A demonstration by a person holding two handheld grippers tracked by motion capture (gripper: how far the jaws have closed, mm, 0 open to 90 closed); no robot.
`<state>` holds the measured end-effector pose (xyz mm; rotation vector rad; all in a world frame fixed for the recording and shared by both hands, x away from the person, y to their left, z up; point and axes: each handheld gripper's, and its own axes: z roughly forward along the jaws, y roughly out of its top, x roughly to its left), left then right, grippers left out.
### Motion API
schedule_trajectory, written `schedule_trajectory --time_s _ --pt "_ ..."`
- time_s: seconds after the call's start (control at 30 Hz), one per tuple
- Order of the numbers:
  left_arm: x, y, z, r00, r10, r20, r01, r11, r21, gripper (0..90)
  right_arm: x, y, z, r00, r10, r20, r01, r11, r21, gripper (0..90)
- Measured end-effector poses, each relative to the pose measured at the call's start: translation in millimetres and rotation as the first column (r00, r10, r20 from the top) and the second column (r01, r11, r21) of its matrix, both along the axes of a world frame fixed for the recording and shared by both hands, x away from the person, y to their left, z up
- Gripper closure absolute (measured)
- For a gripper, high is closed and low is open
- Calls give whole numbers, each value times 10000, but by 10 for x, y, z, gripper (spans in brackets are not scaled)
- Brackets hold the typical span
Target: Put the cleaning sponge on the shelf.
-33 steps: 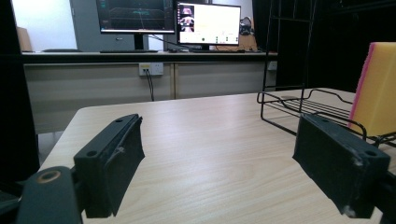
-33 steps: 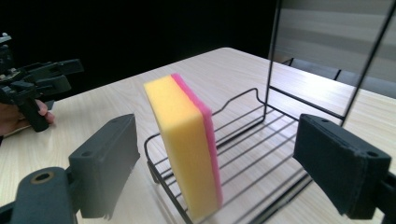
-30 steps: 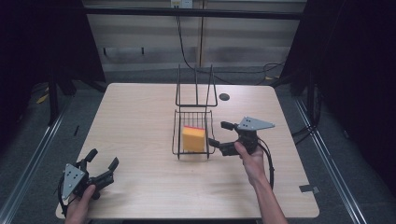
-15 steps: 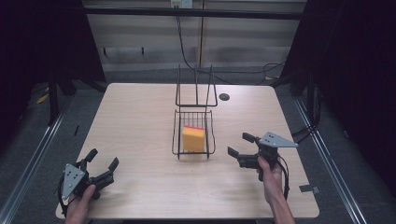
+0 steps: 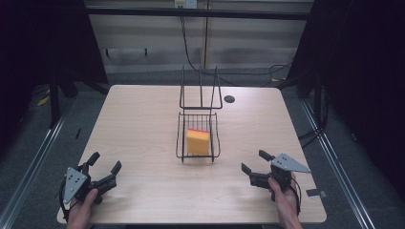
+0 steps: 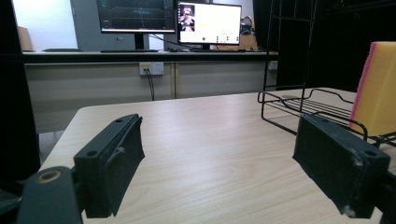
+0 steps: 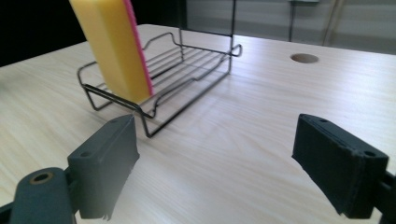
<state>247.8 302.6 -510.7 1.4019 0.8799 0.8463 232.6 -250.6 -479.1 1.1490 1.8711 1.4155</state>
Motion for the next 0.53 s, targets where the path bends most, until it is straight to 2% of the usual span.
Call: schedule_trajectory --time_s 0.1,0.17,0.2,0.23,0.33,0.53 --pt "1 3 1 10000 12 16 -12 10000 49 155 -38 -29 -56 10000 -66 11 66 9999 126 133" --pt "-1 0 0 10000 19 4 -19 10000 1 155 -77 -56 -146 9998 -161 -89 159 9996 -221 135" --pt "-1 0 0 10000 19 4 -19 10000 1 155 -77 -56 -146 9998 -161 -89 159 9996 -221 135" --pt "-1 0 0 10000 20 4 -20 10000 4 155 -100 -78 -209 9994 -298 -154 296 9995 -113 135" --pt "2 2 1 10000 17 15 -17 10000 36 155 -114 -87 -251 9991 -346 -250 344 9994 -85 138" --pt "-2 -1 -1 10000 1 -16 -1 10000 -6 155 -118 -76 -250 9985 -518 -168 512 9982 -324 133"
